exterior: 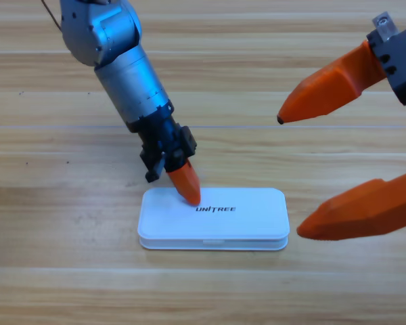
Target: Clean up eraser and pencils
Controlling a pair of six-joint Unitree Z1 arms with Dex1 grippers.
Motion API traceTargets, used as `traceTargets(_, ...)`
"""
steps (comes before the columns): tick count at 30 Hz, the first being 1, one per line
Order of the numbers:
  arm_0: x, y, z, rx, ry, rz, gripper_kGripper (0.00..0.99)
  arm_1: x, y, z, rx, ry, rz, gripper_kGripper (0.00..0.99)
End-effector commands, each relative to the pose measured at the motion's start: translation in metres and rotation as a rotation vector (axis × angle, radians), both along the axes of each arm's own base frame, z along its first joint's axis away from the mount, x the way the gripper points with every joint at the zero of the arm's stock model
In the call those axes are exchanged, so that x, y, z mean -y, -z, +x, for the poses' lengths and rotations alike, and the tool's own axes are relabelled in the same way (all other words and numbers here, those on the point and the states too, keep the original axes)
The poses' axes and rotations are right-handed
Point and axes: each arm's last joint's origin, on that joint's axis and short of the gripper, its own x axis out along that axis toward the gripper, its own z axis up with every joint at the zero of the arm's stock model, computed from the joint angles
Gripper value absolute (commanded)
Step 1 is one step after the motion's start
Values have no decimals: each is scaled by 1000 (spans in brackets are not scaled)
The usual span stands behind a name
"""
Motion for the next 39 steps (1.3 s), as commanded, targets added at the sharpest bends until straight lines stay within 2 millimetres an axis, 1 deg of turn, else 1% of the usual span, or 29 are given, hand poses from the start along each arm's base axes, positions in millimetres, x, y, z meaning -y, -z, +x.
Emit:
traceTargets(1, 9, 23, -14, -20, 15, 69, 0, 1, 6, 0, -11, -2, 9, 985)
traceTargets(9, 6, 26, -25, 22, 3, 116, 0, 1, 7, 0, -12, -2, 8, 985)
traceTargets(13, 5, 20, -25, 43, -15, 136, 0, 1, 7, 0, -12, -2, 8, 985)
traceTargets(15, 3, 6, -27, 64, -27, 126, 0, 1, 6, 0, -12, -3, 9, 985)
traceTargets(16, 1, -7, -30, 78, -29, 116, 0, 1, 6, 0, -14, -2, 9, 985)
traceTargets(18, -6, -44, -40, 106, -30, 96, 18, 1, 7, 0, -11, -2, 9, 985)
traceTargets(19, -11, -65, -47, 125, -32, 80, 379, 1, 7, 0, -12, -3, 9, 985)
traceTargets(20, -16, -84, -54, 149, -42, 63, 718, 1, 7, 0, -12, -3, 9, 985)
traceTargets(21, -21, -103, -62, 165, -63, 44, 934, 1, 7, -1, -13, -3, 8, 985)
traceTargets(22, -24, -120, -72, 178, -69, 32, 988, 1, 7, 0, -14, -2, 9, 985)
traceTargets(24, -28, -148, -98, 202, -54, 8, 990, 1, 7, 0, -14, -2, 9, 985)
traceTargets(26, -34, -170, -124, 220, -32, -12, 990, 1, 7, 0, -14, -2, 9, 985)
traceTargets(28, -43, -187, -149, 240, -31, -39, 990, 0, 7, 0, -13, -1, 8, 985)
traceTargets(30, -53, -200, -172, 268, -8, -66, 990, 0, 7, 0, -13, -1, 8, 985)
traceTargets(31, -57, -205, -181, 277, -1, -79, 990, 0, 8, 0, -14, -1, 6, 985)
traceTargets(33, -61, -212, -194, 291, 4, -101, 990, -1, 8, 0, -16, -2, 6, 985)
traceTargets(35, -65, -214, -200, 301, 3, -114, 990, -1, 8, 1, -17, -2, 4, 985)
traceTargets(39, -67, -209, -202, 300, -5, -116, 990, -1, 8, 1, -16, -1, 4, 985)
